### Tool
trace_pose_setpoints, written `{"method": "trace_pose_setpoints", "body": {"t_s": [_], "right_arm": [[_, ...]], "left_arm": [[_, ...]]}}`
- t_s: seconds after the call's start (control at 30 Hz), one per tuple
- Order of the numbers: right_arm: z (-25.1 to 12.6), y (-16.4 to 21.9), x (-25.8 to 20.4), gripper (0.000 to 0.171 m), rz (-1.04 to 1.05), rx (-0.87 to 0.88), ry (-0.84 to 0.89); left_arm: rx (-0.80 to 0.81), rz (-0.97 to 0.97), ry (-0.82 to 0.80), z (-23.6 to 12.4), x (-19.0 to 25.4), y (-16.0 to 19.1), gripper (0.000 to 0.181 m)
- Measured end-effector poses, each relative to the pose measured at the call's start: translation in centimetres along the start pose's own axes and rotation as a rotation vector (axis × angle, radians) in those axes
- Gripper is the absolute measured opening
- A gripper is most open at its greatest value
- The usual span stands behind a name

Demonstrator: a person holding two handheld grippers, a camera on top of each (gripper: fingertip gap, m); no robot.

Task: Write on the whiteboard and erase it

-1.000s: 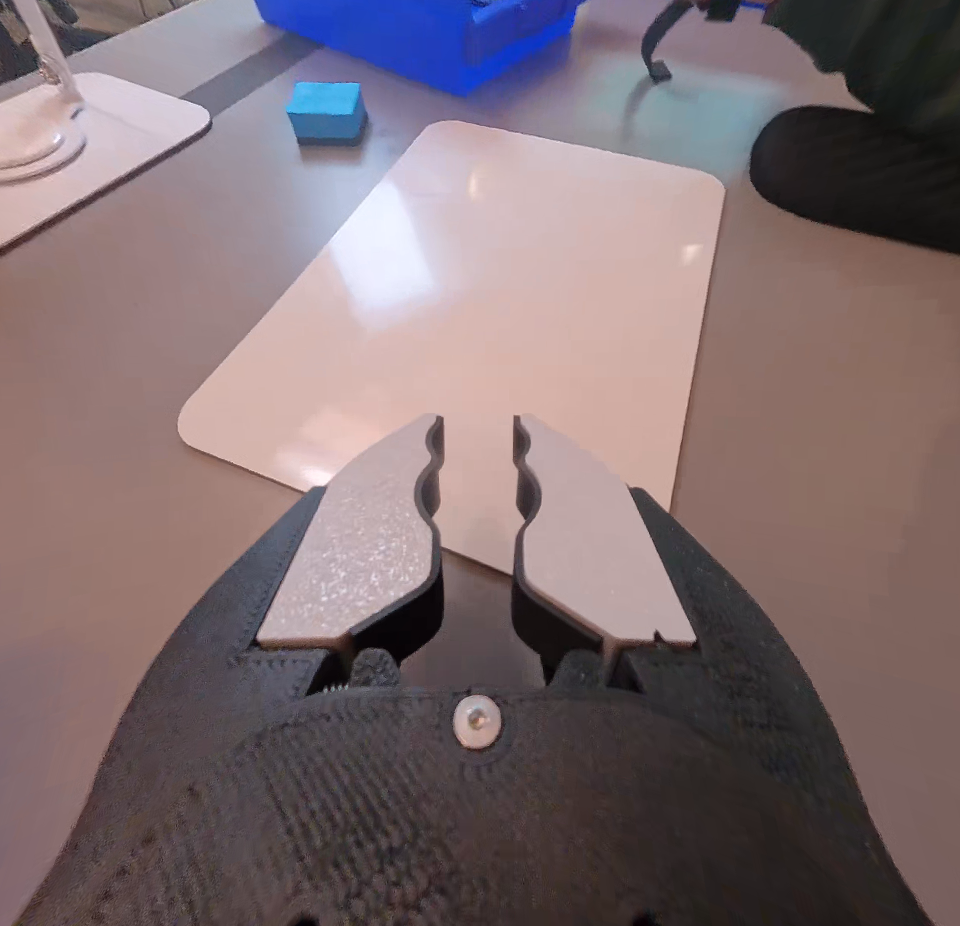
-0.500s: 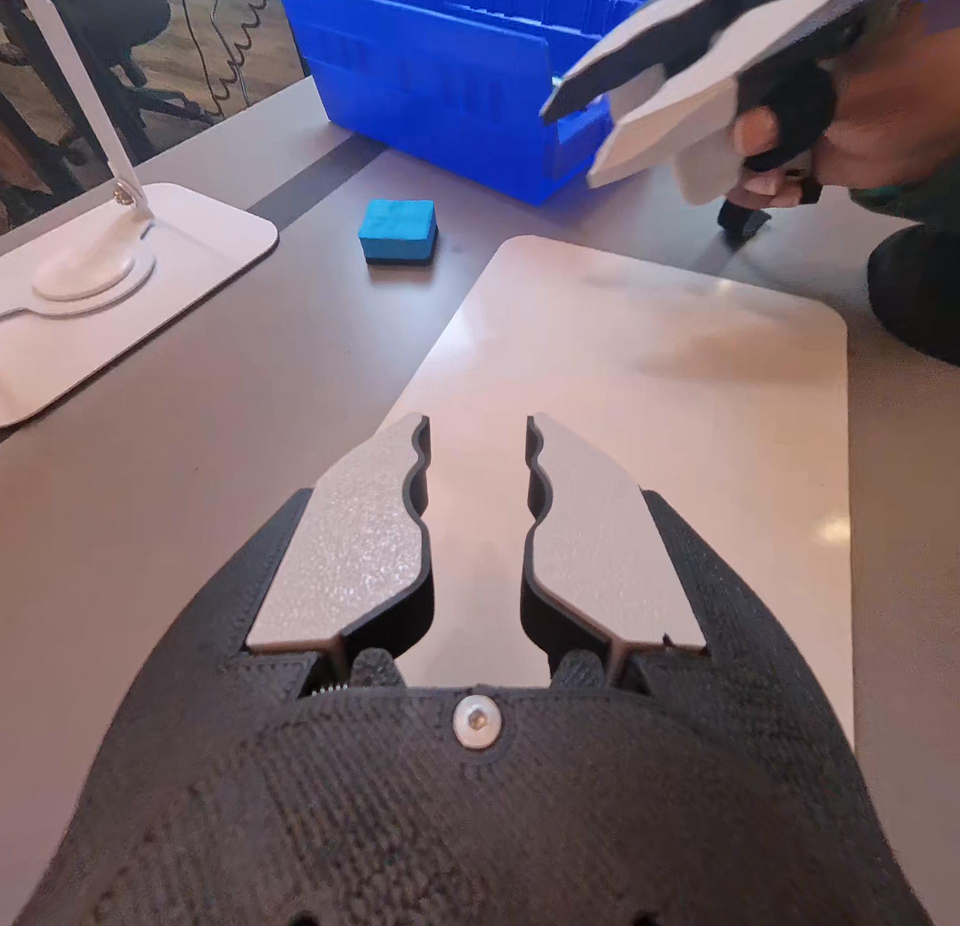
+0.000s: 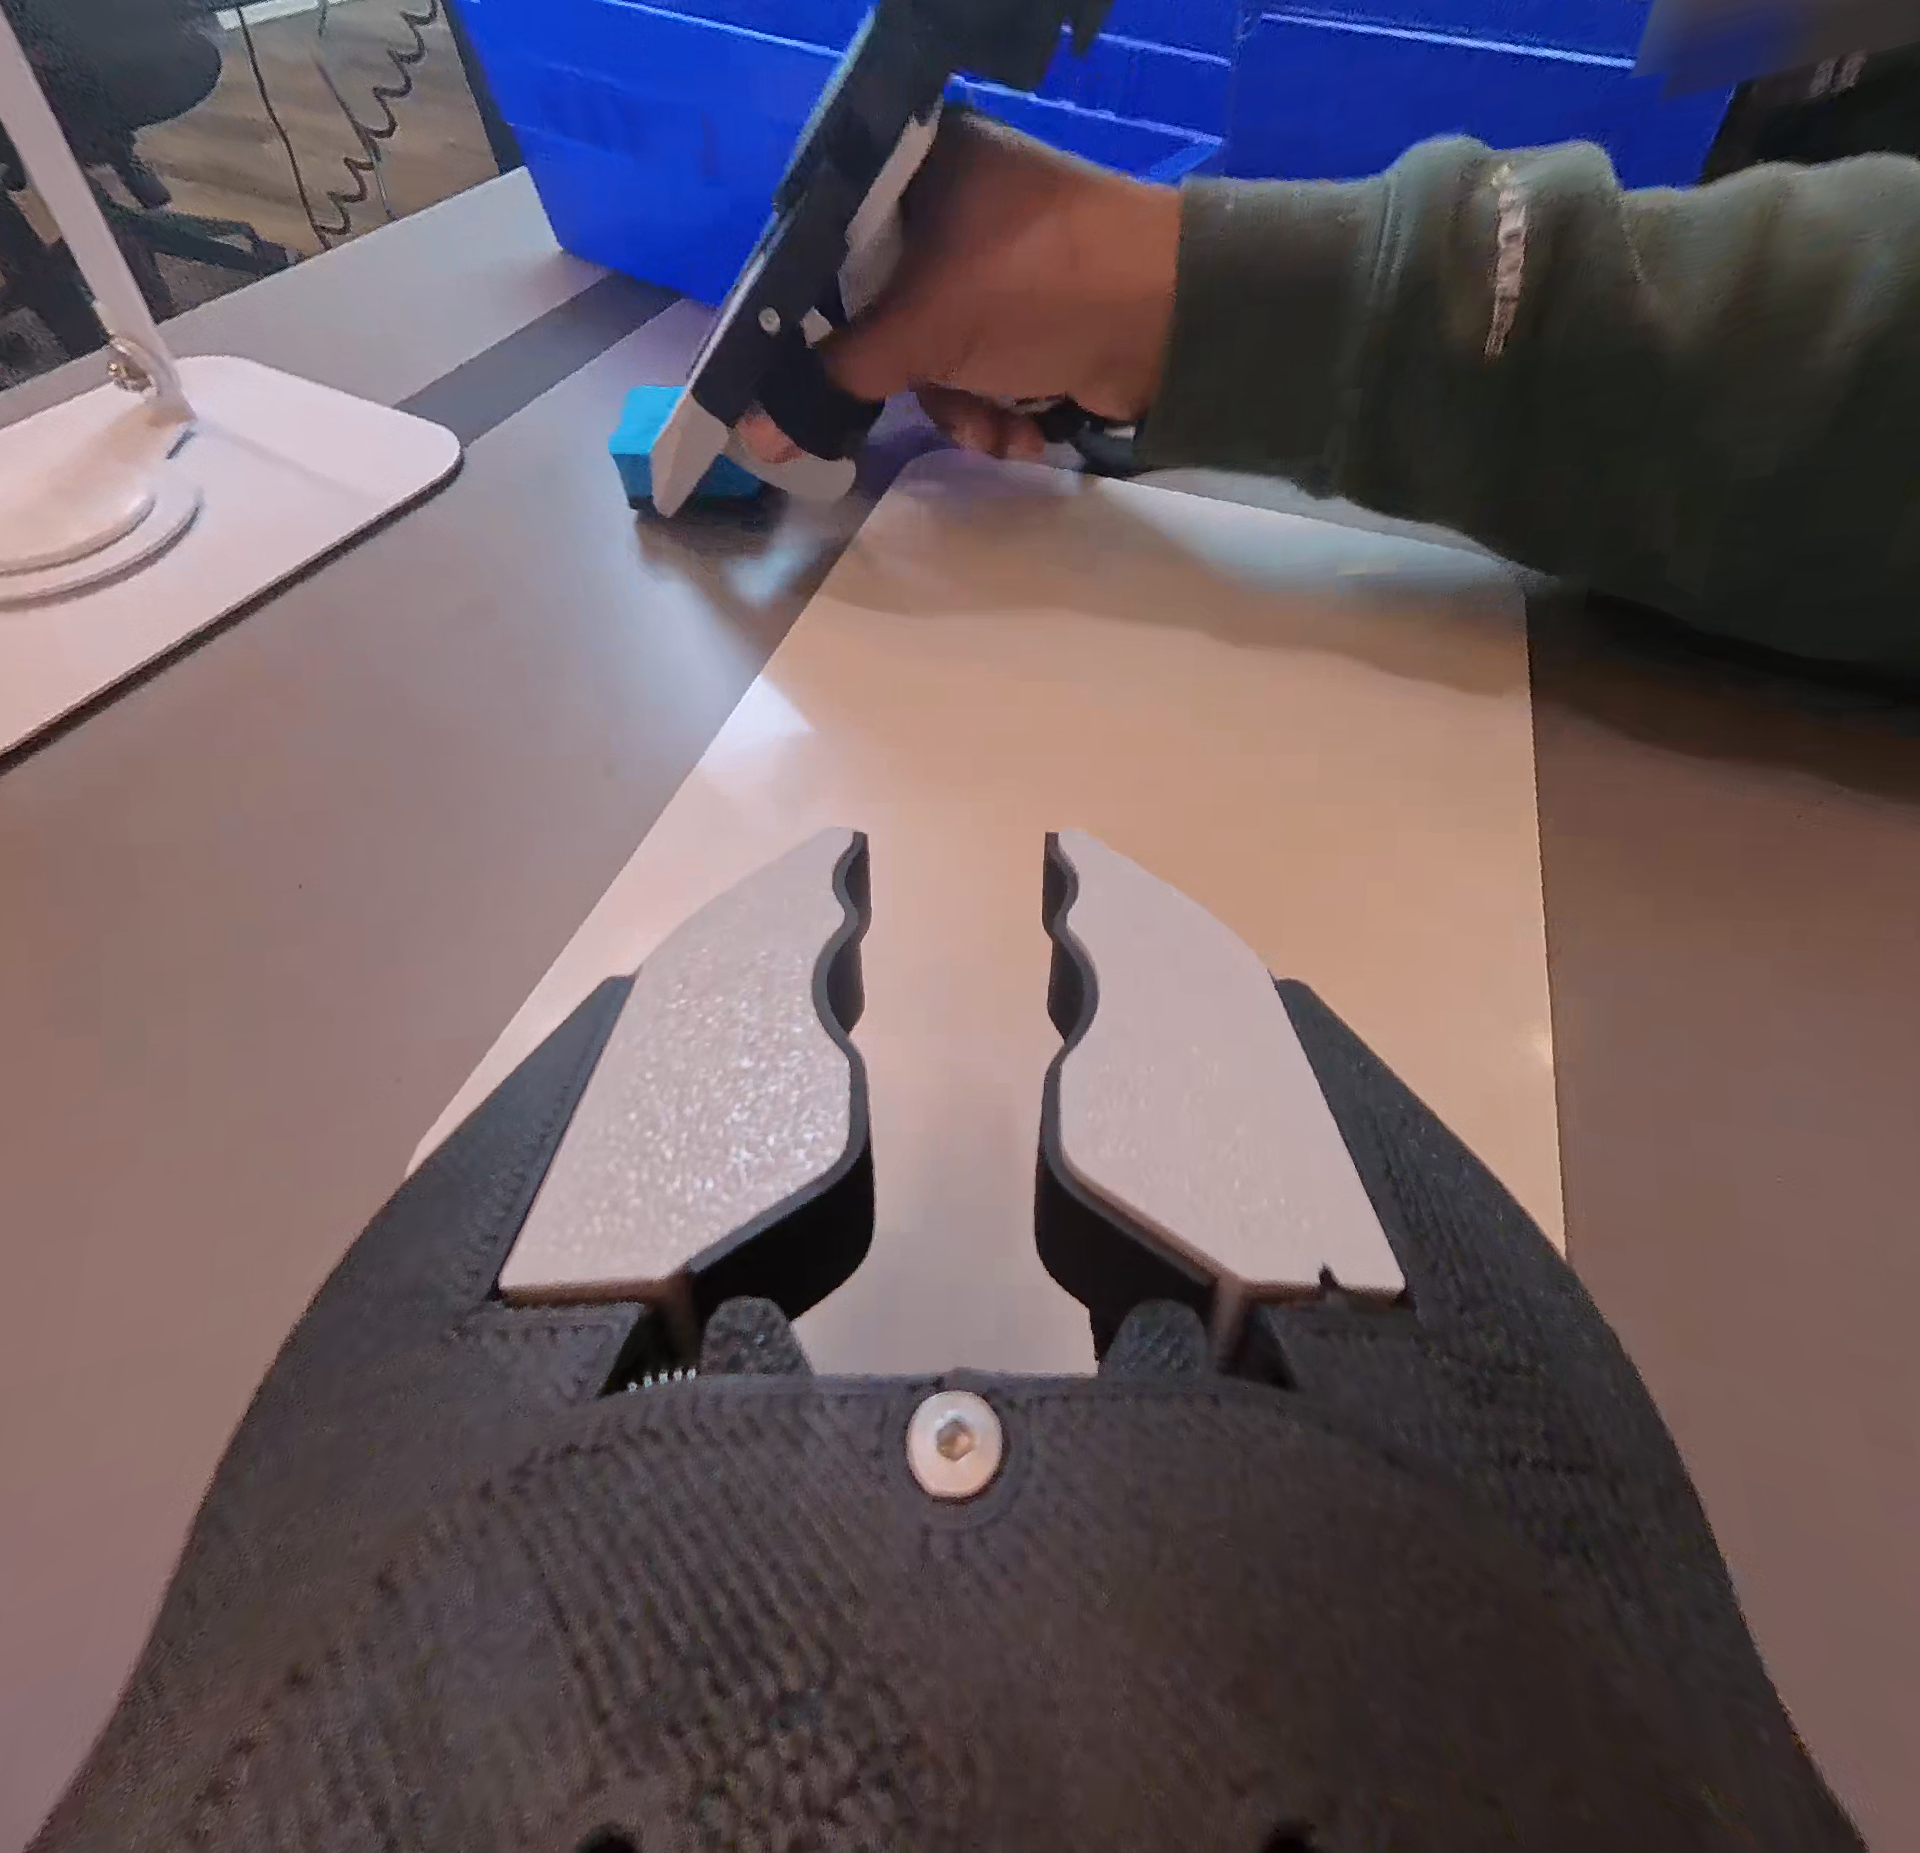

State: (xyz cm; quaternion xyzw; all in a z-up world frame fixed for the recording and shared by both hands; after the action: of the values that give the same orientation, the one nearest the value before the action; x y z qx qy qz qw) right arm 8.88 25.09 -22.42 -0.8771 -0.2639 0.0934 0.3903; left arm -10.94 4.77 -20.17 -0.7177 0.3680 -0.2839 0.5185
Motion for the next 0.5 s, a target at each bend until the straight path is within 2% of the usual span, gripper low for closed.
{"method": "trace_pose_setpoints", "body": {"t_s": [0.07,0.13,0.2,0.27,0.4,0.5], "right_arm": [[-3.2,-1.1,-1.1,0.057,-0.104,0.084,-0.006],[-7.8,-2.5,-0.8,0.057,-0.124,0.212,-0.011],[-12.1,-3.6,2.3,0.057,-0.074,0.304,0.040],[-14.4,-3.4,7.3,0.057,-0.006,0.290,0.122],[-12.6,-0.3,15.7,0.058,0.139,0.154,0.186],[-10.2,1.5,18.1,0.058,0.180,0.082,0.213]], "left_arm": [[-0.011,0.017,0.011,0.1,0.4,0.0,0.032],[-0.011,0.032,0.008,0.0,0.5,-0.1,0.031],[-0.010,0.043,-0.001,0.0,0.5,-0.3,0.031],[-0.018,0.049,-0.008,0.1,0.5,-0.2,0.031],[-0.036,0.060,-0.015,0.3,0.7,0.2,0.028],[-0.046,0.071,-0.032,0.4,0.6,0.5,0.027]]}}
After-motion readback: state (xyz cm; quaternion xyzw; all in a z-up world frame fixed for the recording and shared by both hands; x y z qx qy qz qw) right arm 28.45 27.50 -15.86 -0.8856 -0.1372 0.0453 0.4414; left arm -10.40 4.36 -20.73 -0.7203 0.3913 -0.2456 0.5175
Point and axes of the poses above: each gripper's, where its closed fingertips meet, z out along the fingers, y out of its underside, x = y × z across the jaws, the point moved 8 cm from there along -z, back along the fingers, and after that the axes turned 6 degrees about x, right-handed, at the moved point
